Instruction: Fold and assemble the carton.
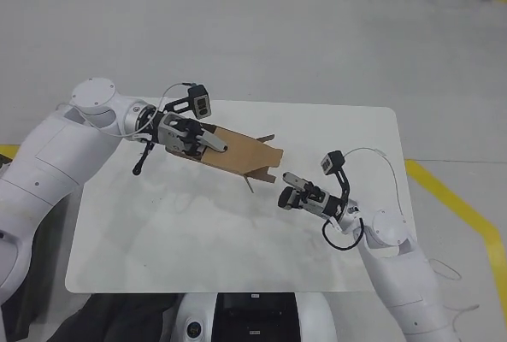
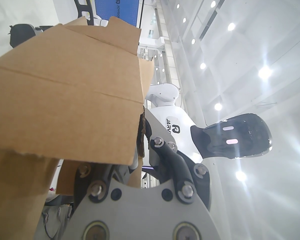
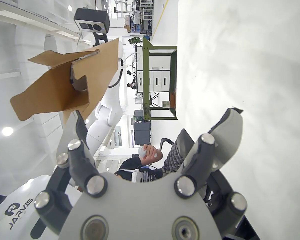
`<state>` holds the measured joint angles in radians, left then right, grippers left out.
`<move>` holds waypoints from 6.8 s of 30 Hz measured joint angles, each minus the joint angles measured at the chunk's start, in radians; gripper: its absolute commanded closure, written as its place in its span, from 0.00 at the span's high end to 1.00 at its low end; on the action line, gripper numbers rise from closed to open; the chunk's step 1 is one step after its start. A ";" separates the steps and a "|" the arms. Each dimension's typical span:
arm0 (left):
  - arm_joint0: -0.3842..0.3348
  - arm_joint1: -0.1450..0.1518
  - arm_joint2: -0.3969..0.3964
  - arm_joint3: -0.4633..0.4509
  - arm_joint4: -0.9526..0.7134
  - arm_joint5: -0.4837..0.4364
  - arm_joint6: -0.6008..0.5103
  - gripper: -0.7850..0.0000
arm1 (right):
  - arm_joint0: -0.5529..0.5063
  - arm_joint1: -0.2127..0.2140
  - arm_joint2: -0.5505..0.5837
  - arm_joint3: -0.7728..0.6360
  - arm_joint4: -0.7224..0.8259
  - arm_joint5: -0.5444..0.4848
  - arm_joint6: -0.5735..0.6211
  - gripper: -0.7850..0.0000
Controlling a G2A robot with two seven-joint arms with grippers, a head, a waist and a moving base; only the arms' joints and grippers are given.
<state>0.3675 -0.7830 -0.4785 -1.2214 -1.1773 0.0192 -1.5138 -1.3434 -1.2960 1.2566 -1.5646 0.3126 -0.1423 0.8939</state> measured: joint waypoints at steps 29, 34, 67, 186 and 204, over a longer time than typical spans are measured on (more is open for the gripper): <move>0.050 -0.075 -0.068 0.005 0.086 0.077 -0.021 0.00 | 0.090 -0.016 -0.151 0.034 0.041 -0.057 -0.028 1.00; 0.055 -0.084 -0.087 0.019 0.094 0.077 -0.021 0.00 | 0.086 -0.014 -0.159 0.022 0.039 -0.056 -0.034 1.00; 0.109 -0.090 -0.209 0.075 0.197 0.091 0.054 0.00 | -0.012 0.009 -0.094 -0.099 0.201 -0.146 -0.013 1.00; 0.117 -0.080 -0.071 0.075 0.027 0.102 -0.022 0.00 | 0.022 -0.011 -0.106 -0.063 0.597 -0.278 0.122 1.00; 0.125 -0.095 -0.089 0.076 0.051 0.103 -0.022 0.00 | 0.028 -0.022 -0.150 -0.083 0.524 -0.299 0.056 1.00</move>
<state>0.4928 -0.8776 -0.5679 -1.1457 -1.1267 0.1219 -1.5359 -1.3156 -1.3183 1.1071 -1.6477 0.8364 -0.4412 0.9494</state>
